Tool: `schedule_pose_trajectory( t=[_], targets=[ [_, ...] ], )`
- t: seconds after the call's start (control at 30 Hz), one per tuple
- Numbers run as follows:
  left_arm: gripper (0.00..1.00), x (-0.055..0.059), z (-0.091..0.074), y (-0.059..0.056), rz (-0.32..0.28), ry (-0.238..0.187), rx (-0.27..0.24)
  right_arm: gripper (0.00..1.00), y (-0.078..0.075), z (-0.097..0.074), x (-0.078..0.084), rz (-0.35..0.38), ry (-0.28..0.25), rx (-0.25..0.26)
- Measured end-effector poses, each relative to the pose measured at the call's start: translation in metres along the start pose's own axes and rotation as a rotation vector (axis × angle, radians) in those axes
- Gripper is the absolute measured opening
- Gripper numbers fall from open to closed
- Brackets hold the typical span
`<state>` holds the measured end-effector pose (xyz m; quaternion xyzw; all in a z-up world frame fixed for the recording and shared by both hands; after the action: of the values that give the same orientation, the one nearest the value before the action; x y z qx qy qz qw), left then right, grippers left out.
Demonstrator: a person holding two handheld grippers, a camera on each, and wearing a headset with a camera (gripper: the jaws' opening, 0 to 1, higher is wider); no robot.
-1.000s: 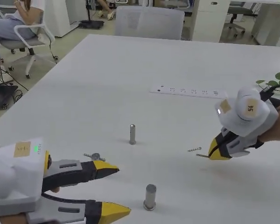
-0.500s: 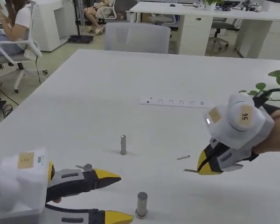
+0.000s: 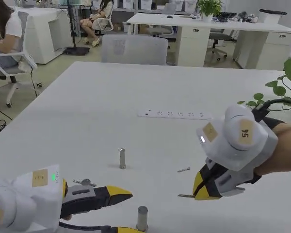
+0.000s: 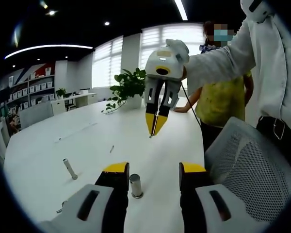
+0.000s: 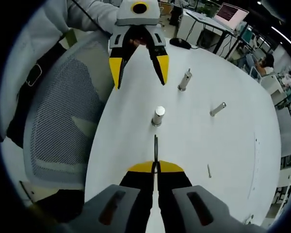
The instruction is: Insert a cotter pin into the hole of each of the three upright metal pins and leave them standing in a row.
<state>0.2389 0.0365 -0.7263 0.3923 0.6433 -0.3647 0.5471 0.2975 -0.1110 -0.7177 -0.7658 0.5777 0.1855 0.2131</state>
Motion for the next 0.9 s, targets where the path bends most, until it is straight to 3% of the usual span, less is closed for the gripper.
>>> schedule_pose_trajectory(
  t=[0.33, 0.57, 0.9],
  targets=[
    [0.34, -0.010, 0.019, -0.001, 0.066, 0.004, 0.046, 0.02, 0.013, 0.003, -0.016, 0.007, 0.007, -0.038],
    [0.29, -0.008, 0.030, -0.009, 0.108, 0.024, 0.087, 0.02, 0.019, 0.005, -0.028, 0.015, 0.006, -0.065],
    [0.21, -0.010, 0.039, -0.015, 0.116, 0.022, 0.121, 0.02, 0.024, 0.013, -0.039, 0.024, 0.019, -0.111]
  ],
)
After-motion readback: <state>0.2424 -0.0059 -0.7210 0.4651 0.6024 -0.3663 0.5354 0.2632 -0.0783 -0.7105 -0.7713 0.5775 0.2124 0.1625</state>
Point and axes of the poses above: the centre of the closed fingertips' face, and the gripper's own axes: z roughly forward along the fingers, y roughly to its left, x roughly out of its underside, the point moved 5 cm from there along -z, roughly backward along the fingers, and after that the axes turned 10 degrees about -y, right-handed, at the moved point
